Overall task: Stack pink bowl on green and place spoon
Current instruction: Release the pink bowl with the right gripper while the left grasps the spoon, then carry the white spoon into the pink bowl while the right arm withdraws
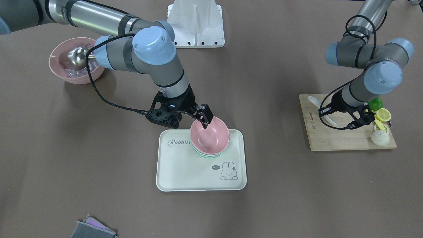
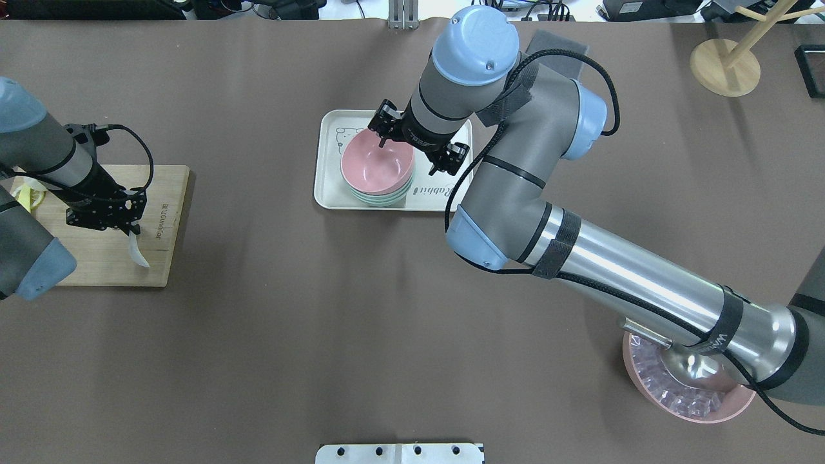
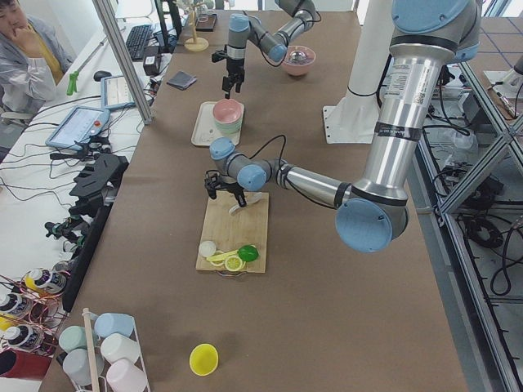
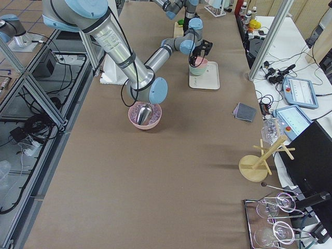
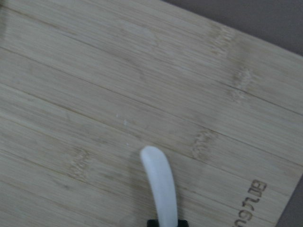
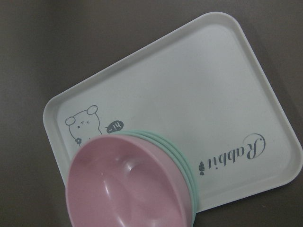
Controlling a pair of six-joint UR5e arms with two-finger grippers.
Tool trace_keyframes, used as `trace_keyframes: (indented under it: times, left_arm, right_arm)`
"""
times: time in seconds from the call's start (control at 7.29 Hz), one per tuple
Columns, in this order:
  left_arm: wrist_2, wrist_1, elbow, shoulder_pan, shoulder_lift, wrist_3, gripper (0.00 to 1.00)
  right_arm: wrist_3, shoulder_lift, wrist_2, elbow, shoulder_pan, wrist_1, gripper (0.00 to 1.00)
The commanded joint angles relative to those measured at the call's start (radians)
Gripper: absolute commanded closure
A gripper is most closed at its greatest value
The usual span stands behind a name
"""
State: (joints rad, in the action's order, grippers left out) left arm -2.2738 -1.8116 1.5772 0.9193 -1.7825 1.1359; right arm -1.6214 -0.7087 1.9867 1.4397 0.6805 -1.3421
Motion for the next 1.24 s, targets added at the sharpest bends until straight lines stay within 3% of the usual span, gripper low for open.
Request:
trace_keyframes:
  times: [0.0, 0.14, 0.41, 0.69, 0.82, 1.1]
  left_arm:
    - [-0.009, 0.003, 0.021, 0.0, -0.05, 0.05, 1.0]
    - [-0.068, 0.018, 0.0, -0.006, -0.178, 0.15, 1.0]
    - [-0.087, 0.015, -0.016, -0.039, -0.357, 0.315, 1.0]
    - [-0.075, 0.008, -0.154, -0.059, -0.56, 0.402, 1.0]
    - [-0.002, -0.006, -0.214, -0.068, -0.636, 0.433, 1.0]
    - [0.092, -0.169, -0.287, -0.083, -0.666, 0.493, 1.0]
  right_arm:
    - [0.006, -0.041, 0.035, 0.037, 0.028, -0.002, 0.0]
    - [0.061, -0.139, 0.052, 0.13, 0.054, -0.002, 0.0]
    - [0.231, -0.315, 0.203, 0.241, 0.191, -0.012, 0.0]
    - [0.455, -0.504, 0.27, 0.319, 0.295, -0.012, 0.0]
    - [0.553, -0.587, 0.27, 0.353, 0.318, -0.011, 0.0]
    - [0.623, -0.64, 0.27, 0.357, 0.341, -0.009, 0.0]
